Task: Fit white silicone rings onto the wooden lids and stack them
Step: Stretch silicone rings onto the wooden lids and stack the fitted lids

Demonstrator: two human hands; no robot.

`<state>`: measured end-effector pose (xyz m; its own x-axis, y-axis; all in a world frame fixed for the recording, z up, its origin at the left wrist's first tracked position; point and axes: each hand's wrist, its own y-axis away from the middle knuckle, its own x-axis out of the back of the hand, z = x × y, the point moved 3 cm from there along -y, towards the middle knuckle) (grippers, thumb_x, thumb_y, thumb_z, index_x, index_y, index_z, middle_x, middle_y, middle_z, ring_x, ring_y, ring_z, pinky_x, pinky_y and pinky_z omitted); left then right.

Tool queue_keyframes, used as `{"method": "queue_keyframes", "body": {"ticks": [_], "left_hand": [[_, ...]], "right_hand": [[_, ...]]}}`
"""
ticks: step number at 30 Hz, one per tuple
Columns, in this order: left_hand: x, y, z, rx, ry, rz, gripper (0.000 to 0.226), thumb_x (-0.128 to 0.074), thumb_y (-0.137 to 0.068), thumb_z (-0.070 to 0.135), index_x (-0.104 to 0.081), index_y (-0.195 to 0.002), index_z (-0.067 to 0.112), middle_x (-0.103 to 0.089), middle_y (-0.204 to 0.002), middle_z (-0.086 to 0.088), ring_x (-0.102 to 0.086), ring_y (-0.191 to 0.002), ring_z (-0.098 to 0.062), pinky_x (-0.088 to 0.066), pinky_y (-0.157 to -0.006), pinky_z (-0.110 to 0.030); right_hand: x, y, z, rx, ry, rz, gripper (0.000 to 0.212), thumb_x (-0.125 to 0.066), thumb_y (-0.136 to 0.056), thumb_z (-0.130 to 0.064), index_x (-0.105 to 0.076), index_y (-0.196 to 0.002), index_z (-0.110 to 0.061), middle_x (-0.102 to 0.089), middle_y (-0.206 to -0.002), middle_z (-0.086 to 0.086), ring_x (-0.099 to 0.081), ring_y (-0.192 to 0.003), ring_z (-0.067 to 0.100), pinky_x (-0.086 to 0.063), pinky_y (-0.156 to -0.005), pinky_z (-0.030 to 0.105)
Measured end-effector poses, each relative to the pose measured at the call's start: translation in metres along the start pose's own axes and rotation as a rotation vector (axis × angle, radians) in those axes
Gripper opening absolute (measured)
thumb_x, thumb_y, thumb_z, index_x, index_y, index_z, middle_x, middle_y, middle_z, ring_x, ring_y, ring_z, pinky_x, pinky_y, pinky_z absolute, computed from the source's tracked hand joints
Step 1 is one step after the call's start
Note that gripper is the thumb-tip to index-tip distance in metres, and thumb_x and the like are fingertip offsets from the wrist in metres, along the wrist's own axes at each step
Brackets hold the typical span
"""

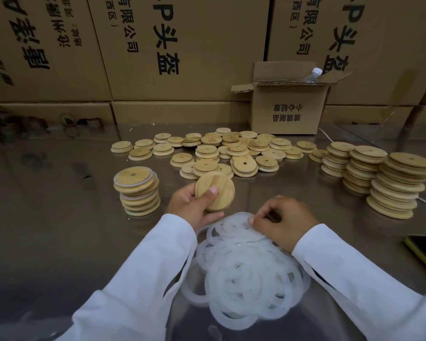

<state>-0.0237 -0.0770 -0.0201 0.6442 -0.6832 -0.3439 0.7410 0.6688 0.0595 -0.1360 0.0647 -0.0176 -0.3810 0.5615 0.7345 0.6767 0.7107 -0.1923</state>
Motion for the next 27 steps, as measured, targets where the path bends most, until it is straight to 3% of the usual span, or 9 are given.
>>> {"method": "queue_keyframes", "body": {"ticks": [4, 7, 10, 12, 16, 21, 24, 27], "left_hand": [[0.0, 0.001, 0.001, -0.011, 0.003, -0.014, 0.019, -0.059, -0.086, 0.01, -0.061, -0.105, 0.01, -0.063, -0.112, -0.02, -0.061, -0.102, -0.037, -0.057, -0.059, -0.026], [0.0, 0.001, 0.003, -0.028, 0.0, -0.026, 0.027, -0.057, -0.087, 0.009, -0.058, -0.114, 0.012, -0.062, -0.115, -0.019, -0.064, -0.097, -0.036, -0.057, -0.059, -0.026], [0.0, 0.002, 0.005, -0.031, 0.01, -0.009, 0.026, -0.056, -0.087, 0.007, -0.059, -0.111, 0.019, -0.059, -0.121, -0.017, -0.06, -0.105, -0.038, -0.057, -0.056, -0.026], [0.0, 0.002, 0.006, -0.017, 0.031, 0.002, 0.024, -0.055, -0.088, 0.007, -0.061, -0.104, 0.024, -0.058, -0.122, -0.015, -0.059, -0.106, -0.036, -0.058, -0.056, -0.028], [-0.008, 0.006, 0.004, 0.063, 0.023, -0.091, 0.019, -0.048, -0.094, 0.018, -0.064, -0.103, 0.025, -0.06, -0.117, -0.014, -0.064, -0.096, -0.032, -0.059, -0.067, -0.039], [-0.024, 0.017, 0.004, 0.145, -0.05, -0.243, 0.035, -0.047, -0.084, 0.045, -0.065, -0.105, 0.024, -0.062, -0.114, -0.012, -0.065, -0.092, -0.03, -0.058, -0.06, -0.036], [-0.028, 0.021, 0.003, 0.041, -0.155, -0.293, 0.022, -0.056, -0.084, 0.029, -0.064, -0.104, 0.027, -0.062, -0.113, -0.009, -0.065, -0.096, -0.028, -0.059, -0.061, -0.032], [-0.027, 0.021, 0.002, 0.022, -0.167, -0.292, 0.019, -0.051, -0.091, 0.016, -0.062, -0.104, 0.026, -0.061, -0.111, -0.01, -0.062, -0.101, -0.031, -0.059, -0.059, -0.031]], "right_hand": [[0.0, 0.001, 0.0, -0.092, -0.084, 0.002, 0.013, -0.072, -0.074, -0.026, -0.067, -0.063, -0.024, -0.059, -0.083, -0.008, -0.057, -0.075, 0.008, -0.049, -0.059, 0.021], [0.001, 0.002, -0.001, -0.106, -0.116, 0.011, 0.019, -0.071, -0.075, -0.019, -0.065, -0.059, -0.027, -0.061, -0.079, -0.01, -0.06, -0.071, 0.008, -0.044, -0.051, 0.014], [0.007, 0.004, -0.006, -0.05, -0.231, 0.045, 0.018, -0.07, -0.077, -0.017, -0.065, -0.063, -0.027, -0.063, -0.094, -0.008, -0.059, -0.091, 0.01, -0.049, -0.075, 0.025], [0.013, 0.006, -0.013, 0.011, -0.365, 0.072, 0.015, -0.071, -0.077, -0.017, -0.067, -0.067, -0.026, -0.066, -0.094, -0.006, -0.058, -0.096, 0.009, -0.043, -0.088, 0.028], [0.02, 0.01, -0.024, 0.055, -0.682, 0.1, 0.013, -0.068, -0.078, -0.006, -0.069, -0.07, -0.017, -0.067, -0.07, -0.002, -0.061, -0.068, 0.008, -0.05, -0.069, 0.017], [0.018, 0.009, -0.023, -0.077, -0.781, 0.195, 0.013, -0.067, -0.079, -0.005, -0.069, -0.071, -0.015, -0.067, -0.058, -0.008, -0.06, -0.055, -0.002, -0.047, -0.056, 0.008], [0.017, 0.009, -0.024, -0.097, -0.778, 0.225, 0.012, -0.068, -0.078, -0.006, -0.068, -0.071, -0.016, -0.067, -0.057, -0.007, -0.058, -0.051, -0.003, -0.046, -0.053, 0.008], [0.017, 0.01, -0.026, -0.071, -0.729, 0.24, 0.011, -0.068, -0.078, -0.006, -0.068, -0.073, -0.016, -0.068, -0.067, 0.002, -0.06, -0.057, 0.001, -0.049, -0.059, 0.011]]}}
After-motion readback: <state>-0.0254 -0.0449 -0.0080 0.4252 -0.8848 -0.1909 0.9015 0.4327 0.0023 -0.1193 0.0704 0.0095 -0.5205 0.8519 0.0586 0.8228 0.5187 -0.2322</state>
